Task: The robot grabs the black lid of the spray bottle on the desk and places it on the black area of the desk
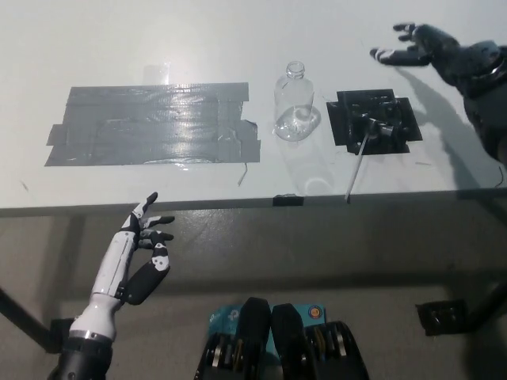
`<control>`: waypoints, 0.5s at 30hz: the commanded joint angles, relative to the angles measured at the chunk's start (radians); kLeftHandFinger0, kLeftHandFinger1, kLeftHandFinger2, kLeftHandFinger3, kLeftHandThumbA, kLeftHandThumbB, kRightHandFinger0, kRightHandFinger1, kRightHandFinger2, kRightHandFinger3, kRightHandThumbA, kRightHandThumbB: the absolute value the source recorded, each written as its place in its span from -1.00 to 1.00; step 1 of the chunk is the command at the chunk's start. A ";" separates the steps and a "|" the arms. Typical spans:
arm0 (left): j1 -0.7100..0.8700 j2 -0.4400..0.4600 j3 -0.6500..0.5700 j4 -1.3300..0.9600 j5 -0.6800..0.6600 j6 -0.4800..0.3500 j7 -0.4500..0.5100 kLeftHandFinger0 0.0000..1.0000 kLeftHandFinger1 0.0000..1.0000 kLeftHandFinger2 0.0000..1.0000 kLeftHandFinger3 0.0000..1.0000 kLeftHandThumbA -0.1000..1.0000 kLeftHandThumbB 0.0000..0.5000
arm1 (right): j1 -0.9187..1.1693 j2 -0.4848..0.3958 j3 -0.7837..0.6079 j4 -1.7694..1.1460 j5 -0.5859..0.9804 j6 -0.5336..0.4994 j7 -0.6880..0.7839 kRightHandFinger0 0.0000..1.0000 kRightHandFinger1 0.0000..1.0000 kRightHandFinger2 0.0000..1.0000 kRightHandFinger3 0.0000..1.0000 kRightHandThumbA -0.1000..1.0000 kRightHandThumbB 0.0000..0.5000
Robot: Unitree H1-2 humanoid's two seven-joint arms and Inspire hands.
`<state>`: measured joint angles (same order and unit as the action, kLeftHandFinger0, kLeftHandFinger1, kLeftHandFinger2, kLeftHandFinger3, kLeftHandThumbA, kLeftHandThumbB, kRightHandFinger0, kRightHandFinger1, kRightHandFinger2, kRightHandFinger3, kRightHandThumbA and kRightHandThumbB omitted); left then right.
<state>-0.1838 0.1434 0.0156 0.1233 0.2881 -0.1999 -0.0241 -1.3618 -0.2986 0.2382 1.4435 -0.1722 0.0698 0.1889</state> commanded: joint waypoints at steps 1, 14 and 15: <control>-0.055 0.015 0.007 -0.016 -0.020 -0.002 0.017 0.02 0.24 0.49 0.94 -1.00 -0.35 | -0.144 -0.046 -0.031 -0.047 0.007 -0.102 -0.071 1.00 1.00 1.00 1.00 0.52 0.89; -0.177 0.026 0.002 0.036 -0.018 0.000 0.012 0.87 1.00 1.00 1.00 -0.07 -0.72 | 0.319 -0.030 -0.228 -1.333 0.152 0.052 -0.018 1.00 1.00 1.00 1.00 0.74 0.44; -0.186 0.028 0.002 0.049 -0.021 -0.011 0.013 0.94 1.00 1.00 1.00 0.02 -0.75 | 0.362 -0.024 -0.231 -1.408 0.160 0.071 -0.018 1.00 1.00 1.00 1.00 0.75 0.44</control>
<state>-0.2701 0.1482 0.0130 0.1497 0.2871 -0.1963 -0.0256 -1.3089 -0.3244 0.1133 0.9854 -0.1429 0.0125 0.1602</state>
